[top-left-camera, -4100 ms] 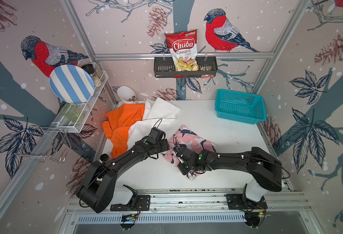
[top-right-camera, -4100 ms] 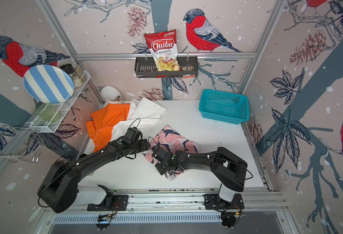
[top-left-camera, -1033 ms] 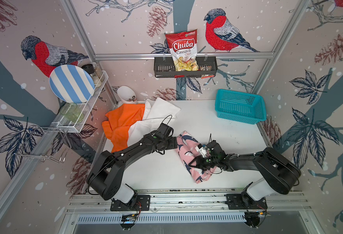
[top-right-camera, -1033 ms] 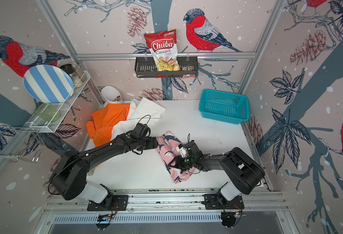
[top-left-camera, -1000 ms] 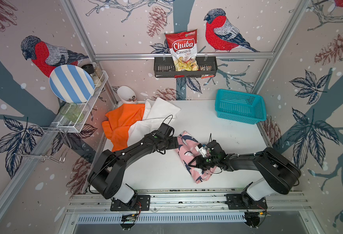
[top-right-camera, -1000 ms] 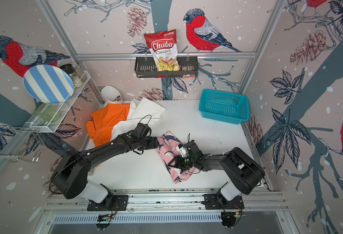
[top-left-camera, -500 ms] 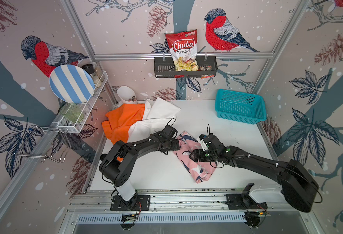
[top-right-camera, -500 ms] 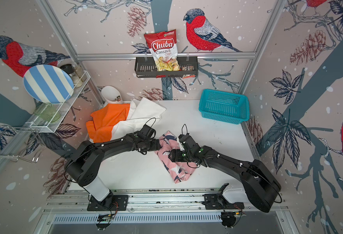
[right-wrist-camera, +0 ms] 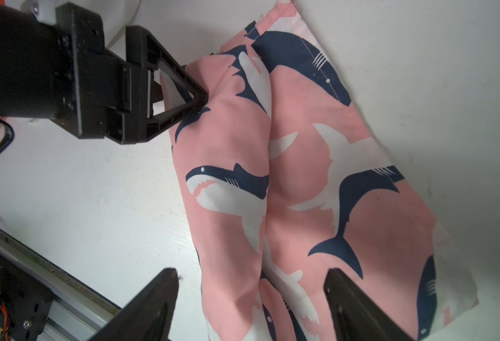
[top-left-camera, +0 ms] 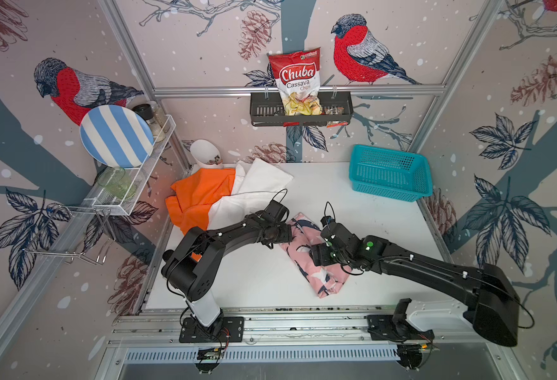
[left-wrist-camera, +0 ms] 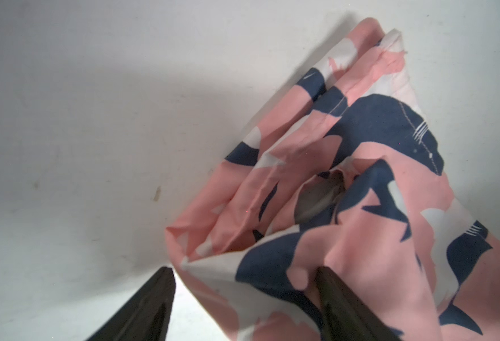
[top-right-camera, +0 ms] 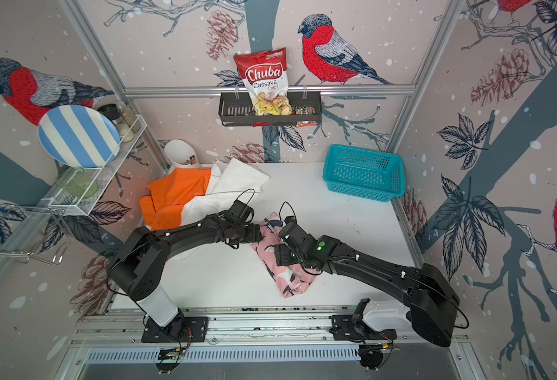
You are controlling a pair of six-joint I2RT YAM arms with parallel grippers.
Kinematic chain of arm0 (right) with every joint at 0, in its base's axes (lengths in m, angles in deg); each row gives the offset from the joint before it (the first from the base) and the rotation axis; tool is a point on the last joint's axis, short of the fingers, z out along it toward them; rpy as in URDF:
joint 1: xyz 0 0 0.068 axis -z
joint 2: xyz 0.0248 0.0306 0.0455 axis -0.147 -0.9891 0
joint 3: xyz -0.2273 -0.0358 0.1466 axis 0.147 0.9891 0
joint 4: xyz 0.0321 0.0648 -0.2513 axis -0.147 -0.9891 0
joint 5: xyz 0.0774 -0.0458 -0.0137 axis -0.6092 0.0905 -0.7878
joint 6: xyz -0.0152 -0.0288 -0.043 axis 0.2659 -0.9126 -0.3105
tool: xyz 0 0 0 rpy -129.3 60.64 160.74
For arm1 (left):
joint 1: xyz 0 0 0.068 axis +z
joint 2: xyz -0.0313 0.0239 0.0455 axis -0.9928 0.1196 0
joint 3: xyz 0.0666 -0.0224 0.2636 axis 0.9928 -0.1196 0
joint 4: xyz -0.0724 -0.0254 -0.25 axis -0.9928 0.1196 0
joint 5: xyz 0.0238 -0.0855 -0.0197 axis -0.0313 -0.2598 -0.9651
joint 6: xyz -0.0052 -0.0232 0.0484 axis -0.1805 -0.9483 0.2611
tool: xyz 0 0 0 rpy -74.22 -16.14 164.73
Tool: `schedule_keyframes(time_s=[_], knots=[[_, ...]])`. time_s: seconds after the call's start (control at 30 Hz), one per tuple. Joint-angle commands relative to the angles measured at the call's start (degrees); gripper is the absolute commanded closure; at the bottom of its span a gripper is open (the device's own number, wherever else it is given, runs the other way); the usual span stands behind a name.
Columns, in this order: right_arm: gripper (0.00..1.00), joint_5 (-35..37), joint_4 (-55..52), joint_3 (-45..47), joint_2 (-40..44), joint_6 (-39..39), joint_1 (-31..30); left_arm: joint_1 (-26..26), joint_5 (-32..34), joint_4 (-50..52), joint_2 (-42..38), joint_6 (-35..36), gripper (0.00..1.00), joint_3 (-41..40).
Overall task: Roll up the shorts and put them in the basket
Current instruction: Roll the shorts at the center of the board.
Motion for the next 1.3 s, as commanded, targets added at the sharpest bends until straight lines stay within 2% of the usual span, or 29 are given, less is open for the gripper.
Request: schedule_keyframes(time_s=[0.0, 0.23, 0.77, 1.27], knots=[[0.17, 3.7, -2.2, -0.7, 0.1, 0.2, -0.8, 0.1, -0.5, -0.5, 0.2, 0.9, 0.22, 0.8], [0.16, 5.5, -3.8, -2.2, 1.1, -1.0, -1.4, 0.4, -1.4, -0.8, 2.6, 1.4, 0.22, 2.1], [0.17, 9.1, -7.2, -3.9, 5.9, -1.5, -4.1, 0.4, -4.1, 0.8, 2.3, 1.8, 0.22, 4.6], [0.16, 13.7, -10.3, -7.6, 3.1, -1.1, -10.2, 0.4, -5.1, -1.2, 2.5, 1.5, 0.23, 3.0]])
